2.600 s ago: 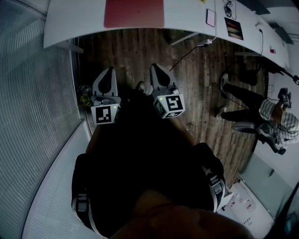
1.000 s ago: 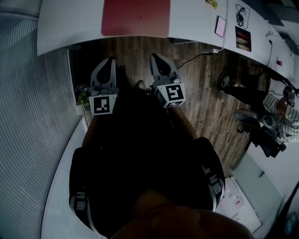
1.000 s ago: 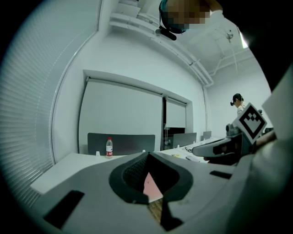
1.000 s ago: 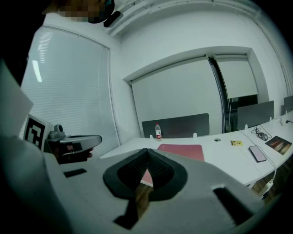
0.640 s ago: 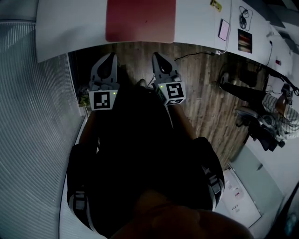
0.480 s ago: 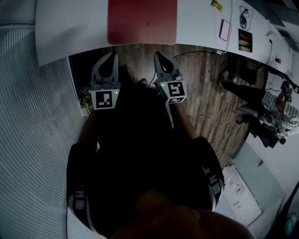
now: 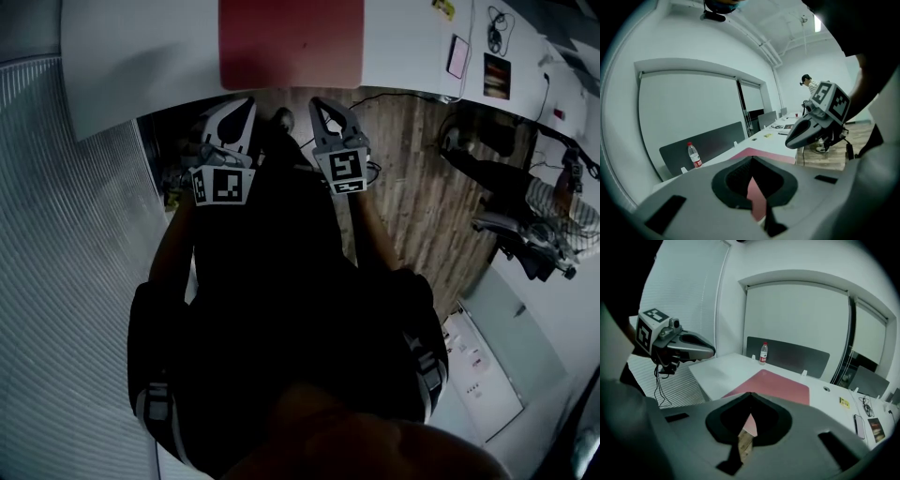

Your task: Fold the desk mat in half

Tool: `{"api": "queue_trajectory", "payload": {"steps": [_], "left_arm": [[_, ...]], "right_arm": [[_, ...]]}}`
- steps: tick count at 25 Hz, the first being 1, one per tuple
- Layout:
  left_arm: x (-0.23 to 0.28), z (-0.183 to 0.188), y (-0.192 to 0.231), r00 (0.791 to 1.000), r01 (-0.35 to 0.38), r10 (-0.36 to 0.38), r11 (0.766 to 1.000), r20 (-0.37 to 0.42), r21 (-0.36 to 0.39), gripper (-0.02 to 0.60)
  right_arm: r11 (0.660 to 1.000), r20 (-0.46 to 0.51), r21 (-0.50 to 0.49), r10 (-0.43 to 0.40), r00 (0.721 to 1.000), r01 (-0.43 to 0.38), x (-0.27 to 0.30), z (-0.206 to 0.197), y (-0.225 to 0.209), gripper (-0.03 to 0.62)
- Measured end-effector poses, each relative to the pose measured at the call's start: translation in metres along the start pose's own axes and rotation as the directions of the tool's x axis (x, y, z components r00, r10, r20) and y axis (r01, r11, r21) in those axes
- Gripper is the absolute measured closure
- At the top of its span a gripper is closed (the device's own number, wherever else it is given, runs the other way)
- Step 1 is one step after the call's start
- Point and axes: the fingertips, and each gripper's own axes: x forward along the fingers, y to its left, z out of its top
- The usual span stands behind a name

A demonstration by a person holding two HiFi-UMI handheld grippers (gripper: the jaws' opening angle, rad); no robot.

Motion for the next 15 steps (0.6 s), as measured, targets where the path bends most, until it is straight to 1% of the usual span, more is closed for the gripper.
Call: {"api": "queue_trajectory", "payload": {"steps": [2,4,7,8,11,15], "left_arm": [[0.01,-0.011,-0.006,0.998,0.036,-0.035,0.999,-0.044,0.016,0.577],[0.02,-0.022,-0.015,0.991,0.093,-0.089,0.995,-0.1,0.043,0.577],[0.034,-0.041,-0.034,0.964,0.208,-0.189,0.974,-0.189,0.089,0.577],[0.039,-0.047,-0.039,0.955,0.23,-0.205,0.968,-0.215,0.099,0.576],[0.053,-0.062,-0.05,0.939,0.258,-0.218,0.958,-0.265,0.126,0.575],[0.071,-0.084,-0.063,0.904,0.317,-0.262,0.941,-0.338,0.118,0.575]], "right_arm": [[1.0,-0.017,-0.009,0.013,1.0,-0.014,0.007,-0.006,-0.001,0.592],[0.999,-0.035,-0.027,0.025,0.999,-0.026,0.013,-0.012,-0.002,0.594],[0.996,-0.069,-0.074,0.037,0.997,-0.042,0.023,-0.023,-0.008,0.593],[0.995,-0.087,-0.09,0.042,0.995,-0.049,0.025,-0.029,-0.01,0.592],[0.987,-0.14,-0.14,0.064,0.988,-0.084,0.034,-0.047,-0.016,0.592],[0.968,-0.203,-0.206,0.1,0.974,-0.142,0.048,-0.07,-0.022,0.592]]}}
